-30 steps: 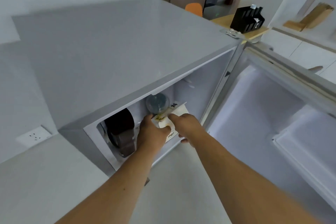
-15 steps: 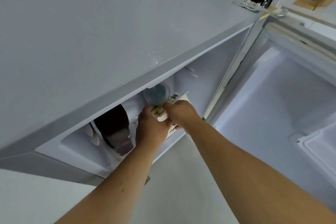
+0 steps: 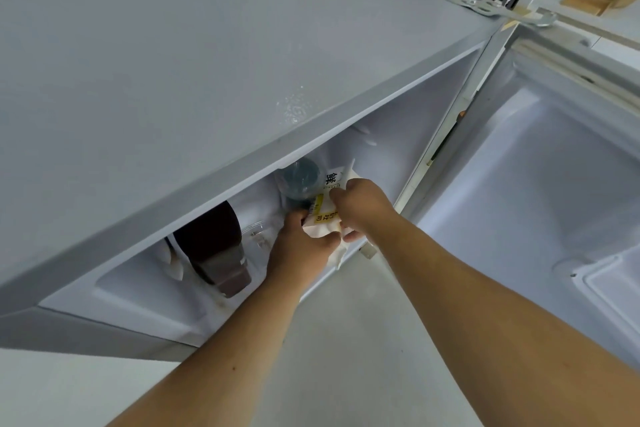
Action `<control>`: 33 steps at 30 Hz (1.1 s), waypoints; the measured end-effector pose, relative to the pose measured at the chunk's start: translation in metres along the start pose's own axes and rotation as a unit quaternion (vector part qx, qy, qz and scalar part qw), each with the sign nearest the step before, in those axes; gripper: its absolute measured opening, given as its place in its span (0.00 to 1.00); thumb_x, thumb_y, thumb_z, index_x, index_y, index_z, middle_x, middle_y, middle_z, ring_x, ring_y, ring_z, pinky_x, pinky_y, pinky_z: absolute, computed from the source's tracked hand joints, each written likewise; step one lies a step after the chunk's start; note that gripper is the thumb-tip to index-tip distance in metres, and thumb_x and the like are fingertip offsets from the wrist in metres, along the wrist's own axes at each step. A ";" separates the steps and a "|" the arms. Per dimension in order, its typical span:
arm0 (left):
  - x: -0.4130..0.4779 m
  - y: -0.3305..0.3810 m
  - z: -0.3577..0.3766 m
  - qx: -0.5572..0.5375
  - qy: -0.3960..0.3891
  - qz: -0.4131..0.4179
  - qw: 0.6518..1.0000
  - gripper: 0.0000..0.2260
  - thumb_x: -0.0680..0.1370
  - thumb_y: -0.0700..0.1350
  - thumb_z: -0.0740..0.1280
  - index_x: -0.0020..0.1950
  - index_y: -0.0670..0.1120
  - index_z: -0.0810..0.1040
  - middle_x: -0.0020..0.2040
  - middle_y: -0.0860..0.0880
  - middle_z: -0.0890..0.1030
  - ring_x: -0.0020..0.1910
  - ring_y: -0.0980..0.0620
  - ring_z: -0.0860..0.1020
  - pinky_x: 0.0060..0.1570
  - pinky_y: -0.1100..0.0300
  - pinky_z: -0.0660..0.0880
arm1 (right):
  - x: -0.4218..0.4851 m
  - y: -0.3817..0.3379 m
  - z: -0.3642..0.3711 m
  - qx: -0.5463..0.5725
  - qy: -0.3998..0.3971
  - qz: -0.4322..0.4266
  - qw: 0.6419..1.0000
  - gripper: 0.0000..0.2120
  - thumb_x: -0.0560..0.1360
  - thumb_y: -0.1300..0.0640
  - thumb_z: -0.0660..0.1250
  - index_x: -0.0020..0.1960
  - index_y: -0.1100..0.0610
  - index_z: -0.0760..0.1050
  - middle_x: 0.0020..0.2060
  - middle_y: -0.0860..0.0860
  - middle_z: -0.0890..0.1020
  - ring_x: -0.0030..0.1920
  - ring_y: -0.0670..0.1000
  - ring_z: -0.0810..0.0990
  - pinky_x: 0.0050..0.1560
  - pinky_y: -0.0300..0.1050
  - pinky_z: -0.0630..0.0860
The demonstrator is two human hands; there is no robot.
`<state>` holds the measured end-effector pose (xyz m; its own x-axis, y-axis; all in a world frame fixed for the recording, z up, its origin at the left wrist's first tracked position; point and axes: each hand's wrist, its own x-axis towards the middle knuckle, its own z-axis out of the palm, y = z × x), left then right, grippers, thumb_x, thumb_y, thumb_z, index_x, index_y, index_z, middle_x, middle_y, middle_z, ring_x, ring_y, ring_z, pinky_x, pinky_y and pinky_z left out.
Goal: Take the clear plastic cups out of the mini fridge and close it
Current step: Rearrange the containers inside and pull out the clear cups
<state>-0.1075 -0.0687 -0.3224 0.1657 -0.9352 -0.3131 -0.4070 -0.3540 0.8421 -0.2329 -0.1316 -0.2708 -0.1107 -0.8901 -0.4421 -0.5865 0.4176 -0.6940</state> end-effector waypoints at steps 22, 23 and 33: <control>0.037 0.024 0.070 -0.278 -0.031 -0.047 0.959 0.42 0.71 0.48 0.80 0.79 0.53 0.61 0.68 0.56 0.73 0.63 0.57 0.73 0.63 0.56 0.73 | 0.058 -0.001 -0.022 -0.117 0.119 -0.154 0.974 0.11 0.84 0.60 0.59 0.62 0.57 0.76 0.46 0.54 0.81 0.33 0.44 0.74 0.24 0.32 0.64; 0.038 0.025 0.069 -0.283 -0.024 -0.043 0.958 0.40 0.71 0.47 0.79 0.79 0.52 0.62 0.68 0.55 0.73 0.63 0.58 0.74 0.60 0.58 0.72 | 0.058 0.000 -0.021 -0.111 0.118 -0.153 0.975 0.12 0.84 0.60 0.59 0.64 0.57 0.76 0.47 0.54 0.81 0.33 0.44 0.74 0.24 0.32 0.64; -0.044 -0.015 0.028 0.059 0.131 0.121 0.982 0.14 0.76 0.47 0.74 0.60 0.55 0.78 0.60 0.56 0.80 0.58 0.54 0.77 0.46 0.69 0.69 | -0.032 0.059 0.016 -0.053 0.301 -0.292 0.906 0.10 0.77 0.56 0.64 0.57 0.51 0.77 0.52 0.48 0.81 0.48 0.50 0.79 0.44 0.45 0.76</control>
<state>-0.1337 -0.0225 -0.3330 0.2697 -0.9626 0.0270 -0.5614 -0.1343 0.8166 -0.2512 -0.0755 -0.3062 -0.1546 -0.9055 0.3953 -0.7568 -0.1486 -0.6365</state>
